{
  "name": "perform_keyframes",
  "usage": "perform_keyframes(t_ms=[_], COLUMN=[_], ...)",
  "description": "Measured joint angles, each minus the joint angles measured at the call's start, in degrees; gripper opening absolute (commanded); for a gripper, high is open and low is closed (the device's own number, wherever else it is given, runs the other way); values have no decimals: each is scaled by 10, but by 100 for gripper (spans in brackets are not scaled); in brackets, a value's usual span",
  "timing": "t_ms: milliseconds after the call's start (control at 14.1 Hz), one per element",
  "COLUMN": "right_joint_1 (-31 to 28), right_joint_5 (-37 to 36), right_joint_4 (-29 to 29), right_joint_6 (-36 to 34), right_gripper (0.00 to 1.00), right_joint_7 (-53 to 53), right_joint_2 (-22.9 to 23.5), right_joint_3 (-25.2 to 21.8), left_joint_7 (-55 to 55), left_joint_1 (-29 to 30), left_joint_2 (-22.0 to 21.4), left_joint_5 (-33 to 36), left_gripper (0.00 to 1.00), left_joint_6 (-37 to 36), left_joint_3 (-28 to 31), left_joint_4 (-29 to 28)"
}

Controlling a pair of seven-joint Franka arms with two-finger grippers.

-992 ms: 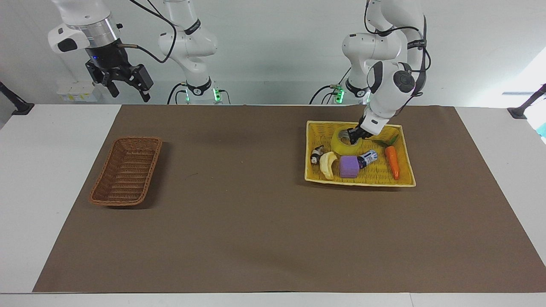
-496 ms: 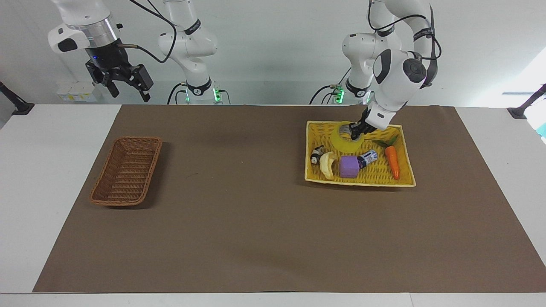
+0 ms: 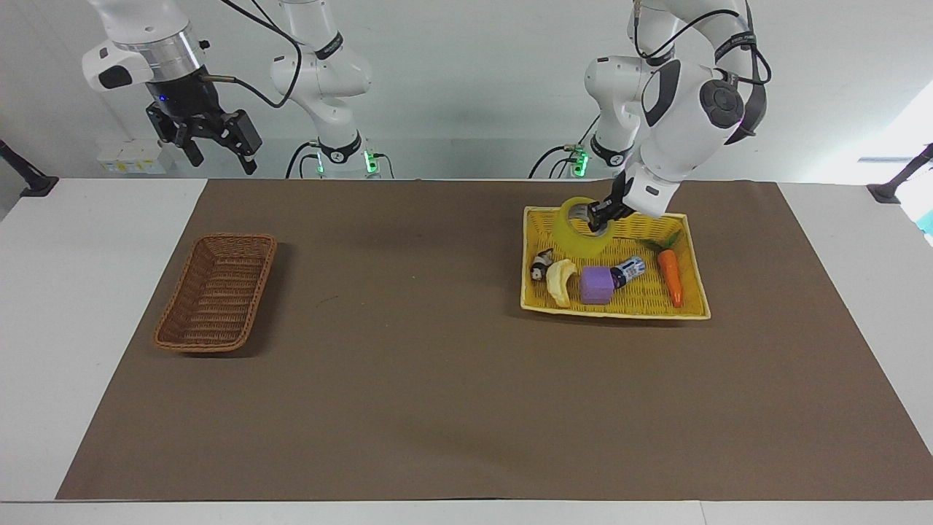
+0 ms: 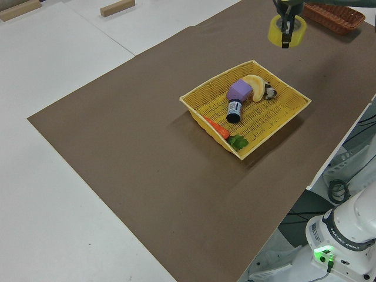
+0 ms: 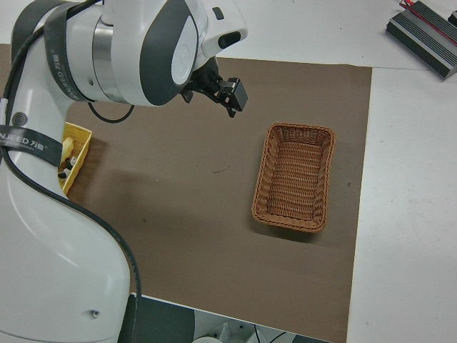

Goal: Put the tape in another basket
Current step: 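Lift the tape roll with the left gripper and carry it toward the basket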

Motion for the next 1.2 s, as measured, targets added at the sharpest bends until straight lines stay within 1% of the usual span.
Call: perform_keyframes(t_ms=[212,425,567,708,779,921,1062,1204], right_joint_1=[0,0,-1,2,8,22,26,26], right_joint_5=[0,0,0,2,4,4,10,66], right_joint_4=[0,0,0,-1,-4,-9,-16,-25], right_joint_6=[0,0,7,47,61,67,67,63], right_gripper=[100,100,100,100,100,100,100,100], right_joint_7=[0,2,4,-11,-36,-69,-82,-87], right_joint_2=[0,0,0,1,3,7,8,8], right_joint_3=[0,0,-2,0,3,6,8,8], left_joint_7=[-106,-194,-236,-237,-234,-229,-225,-201], left_joint_1=[-43,-49,-52,-55,-60,-66,-69,-71], left_joint_2=[9,24,32,37,39,42,44,44], left_joint_5=[-5,-11,-28,-43,-53,-76,-86,-87], left_gripper=[0,0,0,0,0,0,0,0], left_joint_6=[7,27,67,116,134,161,168,167], left_joint_3=[-18,-69,-95,-114,-117,-119,-124,-128], left_joint_4=[30,62,75,76,76,76,76,76])
